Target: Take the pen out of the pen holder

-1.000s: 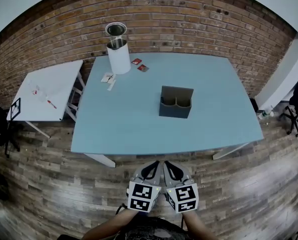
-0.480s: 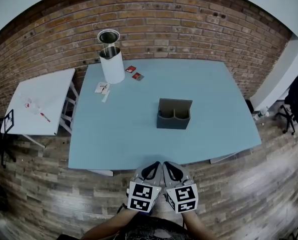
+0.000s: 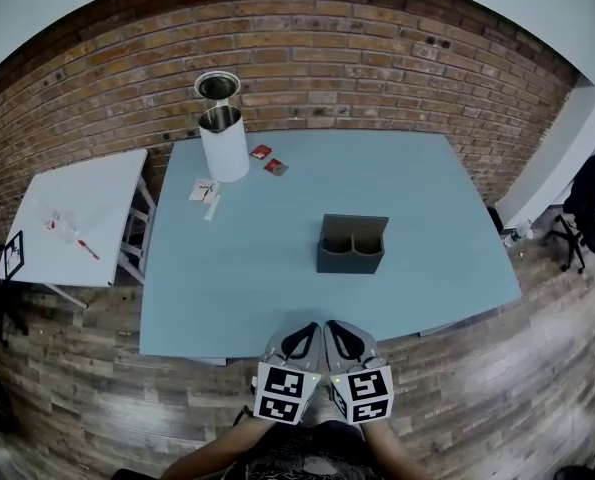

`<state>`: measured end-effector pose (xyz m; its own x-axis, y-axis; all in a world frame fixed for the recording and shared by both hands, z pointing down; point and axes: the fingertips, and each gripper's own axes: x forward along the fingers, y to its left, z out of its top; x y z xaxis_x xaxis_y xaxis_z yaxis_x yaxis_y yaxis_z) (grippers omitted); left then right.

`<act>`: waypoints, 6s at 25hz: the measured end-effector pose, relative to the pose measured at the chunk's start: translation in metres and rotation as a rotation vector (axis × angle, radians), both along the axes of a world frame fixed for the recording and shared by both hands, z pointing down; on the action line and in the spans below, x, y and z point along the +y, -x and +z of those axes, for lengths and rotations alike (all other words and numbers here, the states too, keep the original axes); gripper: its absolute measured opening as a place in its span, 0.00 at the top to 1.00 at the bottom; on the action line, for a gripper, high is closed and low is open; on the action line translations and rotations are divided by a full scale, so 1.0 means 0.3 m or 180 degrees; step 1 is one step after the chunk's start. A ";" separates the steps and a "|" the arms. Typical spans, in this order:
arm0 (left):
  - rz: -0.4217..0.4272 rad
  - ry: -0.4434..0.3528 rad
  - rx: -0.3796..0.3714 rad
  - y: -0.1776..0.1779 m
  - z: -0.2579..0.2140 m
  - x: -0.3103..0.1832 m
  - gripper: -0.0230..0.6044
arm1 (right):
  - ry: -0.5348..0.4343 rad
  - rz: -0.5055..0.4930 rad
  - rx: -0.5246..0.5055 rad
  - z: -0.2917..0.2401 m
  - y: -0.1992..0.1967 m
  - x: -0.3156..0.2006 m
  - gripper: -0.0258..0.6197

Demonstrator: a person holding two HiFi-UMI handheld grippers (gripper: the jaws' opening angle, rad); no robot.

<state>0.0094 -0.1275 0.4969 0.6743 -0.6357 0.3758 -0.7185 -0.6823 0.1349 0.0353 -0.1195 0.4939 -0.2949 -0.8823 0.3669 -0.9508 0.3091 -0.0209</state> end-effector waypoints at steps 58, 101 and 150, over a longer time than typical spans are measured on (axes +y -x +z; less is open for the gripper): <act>-0.0552 0.0136 -0.0108 -0.051 0.041 -0.468 0.96 | 0.0078 -0.0524 0.0368 0.121 -0.080 -0.626 0.87; -0.0089 -0.0103 -0.0061 -0.102 -0.017 -0.322 0.96 | -0.0867 0.0098 0.0134 -0.284 -0.184 -0.417 0.90; -0.0040 -0.0359 0.0222 -0.057 -0.076 0.029 0.96 | -0.0515 0.0284 0.0182 -0.124 -0.109 0.058 0.89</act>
<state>0.0264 -0.1189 0.4740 0.6881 -0.6798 0.2539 -0.7186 -0.6871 0.1078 0.0680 -0.1022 0.4568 -0.1957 -0.9528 0.2321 -0.9728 0.2186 0.0771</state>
